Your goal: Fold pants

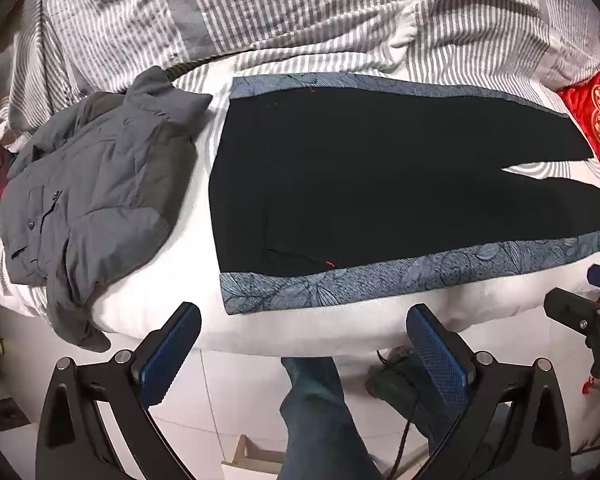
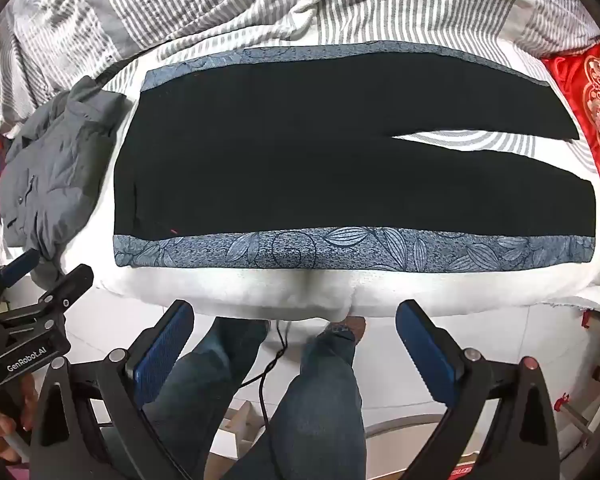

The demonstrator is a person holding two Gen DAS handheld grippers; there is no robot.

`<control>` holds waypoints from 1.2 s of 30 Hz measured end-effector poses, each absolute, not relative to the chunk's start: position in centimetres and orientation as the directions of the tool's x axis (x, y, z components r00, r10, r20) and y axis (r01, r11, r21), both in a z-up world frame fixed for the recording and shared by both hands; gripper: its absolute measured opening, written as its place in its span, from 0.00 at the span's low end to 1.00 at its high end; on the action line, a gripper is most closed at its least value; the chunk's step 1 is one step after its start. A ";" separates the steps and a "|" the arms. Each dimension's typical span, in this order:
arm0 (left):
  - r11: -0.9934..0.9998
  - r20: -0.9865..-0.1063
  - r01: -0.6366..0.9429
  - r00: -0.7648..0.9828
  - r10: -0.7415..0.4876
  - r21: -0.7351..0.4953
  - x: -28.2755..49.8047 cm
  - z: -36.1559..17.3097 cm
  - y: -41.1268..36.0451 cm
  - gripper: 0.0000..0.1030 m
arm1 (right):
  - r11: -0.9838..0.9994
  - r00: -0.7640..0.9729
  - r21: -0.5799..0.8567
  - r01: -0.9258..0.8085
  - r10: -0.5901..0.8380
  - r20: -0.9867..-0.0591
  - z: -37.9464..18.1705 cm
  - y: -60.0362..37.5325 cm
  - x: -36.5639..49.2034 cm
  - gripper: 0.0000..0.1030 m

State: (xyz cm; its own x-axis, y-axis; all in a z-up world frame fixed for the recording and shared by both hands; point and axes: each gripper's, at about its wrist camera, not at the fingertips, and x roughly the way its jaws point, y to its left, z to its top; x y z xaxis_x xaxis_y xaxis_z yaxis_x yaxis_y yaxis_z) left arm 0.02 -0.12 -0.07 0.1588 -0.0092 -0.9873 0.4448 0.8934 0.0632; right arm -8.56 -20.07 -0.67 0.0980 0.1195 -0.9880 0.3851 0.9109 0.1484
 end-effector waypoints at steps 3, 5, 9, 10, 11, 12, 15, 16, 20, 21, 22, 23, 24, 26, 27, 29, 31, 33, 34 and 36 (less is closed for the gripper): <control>0.890 -0.983 0.448 0.181 -0.006 0.078 -0.6 0.2 -0.5 1.00 | 0.917 0.104 0.132 0.376 0.100 -0.990 -0.3 -19.8 -8.4 0.99; 0.891 -0.982 0.447 0.187 -0.007 0.079 -0.9 0.3 -0.6 1.00 | 0.917 0.110 0.134 0.376 0.100 -0.989 -0.1 -19.9 -8.3 0.98; 0.897 -0.983 0.436 0.181 -0.005 0.076 -1.2 0.7 -1.0 1.00 | 0.922 0.121 0.138 0.362 0.100 -0.988 -0.1 -20.2 -8.6 0.99; 0.897 -0.983 0.437 0.184 -0.012 0.071 -1.3 0.9 -0.8 1.00 | 0.923 0.124 0.150 0.355 0.112 -0.986 0.1 -20.9 -8.7 0.99; 0.897 -0.982 0.436 0.189 -0.008 0.076 -1.3 1.1 -0.9 1.00 | 0.923 0.124 0.149 0.356 0.111 -0.986 0.2 -21.0 -8.7 0.99; 0.896 -0.980 0.436 0.197 -0.003 0.084 -1.4 1.2 -1.0 1.00 | 0.922 0.125 0.148 0.357 0.110 -0.986 0.3 -21.1 -8.7 0.99; 0.896 -0.977 0.435 0.215 -0.007 0.089 -1.5 1.9 -1.2 1.00 | 0.920 0.131 0.151 0.362 0.110 -0.985 0.5 -21.6 -8.7 0.99; 0.895 -0.976 0.437 0.219 -0.015 0.084 -1.6 2.1 -1.3 1.00 | 0.919 0.132 0.149 0.364 0.107 -0.985 0.6 -21.7 -8.8 0.99; 0.890 -0.974 0.450 0.225 -0.037 0.070 -1.7 2.7 -1.5 1.00 | 0.920 0.138 0.137 0.367 0.092 -0.986 1.1 -21.9 -8.7 0.99; 0.889 -0.973 0.452 0.228 -0.035 0.073 -1.7 2.8 -1.7 1.00 | 0.922 0.140 0.134 0.363 0.088 -0.986 1.2 -21.9 -8.7 0.99; 0.889 -0.973 0.452 0.228 -0.036 0.074 -1.6 2.8 -1.7 1.00 | 0.924 0.142 0.131 0.358 0.085 -0.986 1.3 -21.9 -8.7 0.99; 0.890 -0.973 0.450 0.228 -0.033 0.075 -1.6 2.9 -1.8 1.00 | 0.927 0.143 0.129 0.353 0.082 -0.986 1.4 -21.8 -8.6 0.99; 0.891 -0.973 0.448 0.228 -0.033 0.075 -1.6 2.9 -1.7 1.00 | 0.928 0.145 0.126 0.349 0.079 -0.986 1.5 -21.7 -8.6 0.99; 0.893 -0.973 0.444 0.226 -0.033 0.073 -1.5 2.9 -1.5 1.00 | 0.931 0.149 0.123 0.345 0.075 -0.986 1.7 -21.6 -8.6 0.99; 0.894 -0.974 0.443 0.226 -0.034 0.072 -1.4 3.0 -1.5 1.00 | 0.931 0.149 0.121 0.344 0.073 -0.986 1.7 -21.5 -8.5 0.99; 0.893 -0.974 0.444 0.225 -0.034 0.071 -1.5 3.0 -1.5 1.00 | 0.930 0.149 0.122 0.346 0.074 -0.986 1.7 -21.4 -8.5 0.99; 0.890 -0.974 0.451 0.222 -0.038 0.068 -1.4 2.9 -1.5 1.00 | 0.928 0.148 0.124 0.351 0.076 -0.986 1.7 -21.3 -8.6 0.99; 0.888 -0.974 0.454 0.222 -0.037 0.070 -1.6 2.8 -1.6 1.00 | 0.927 0.146 0.124 0.353 0.076 -0.986 1.5 -21.3 -8.7 0.99; 0.888 -0.974 0.455 0.222 -0.039 0.068 -1.7 2.8 -1.6 1.00 | 0.927 0.146 0.125 0.353 0.077 -0.986 1.5 -21.3 -8.8 0.99; 0.889 -0.974 0.453 0.223 -0.038 0.069 -1.7 2.8 -1.7 1.00 | 0.927 0.147 0.124 0.355 0.076 -0.986 1.5 -21.3 -8.8 0.99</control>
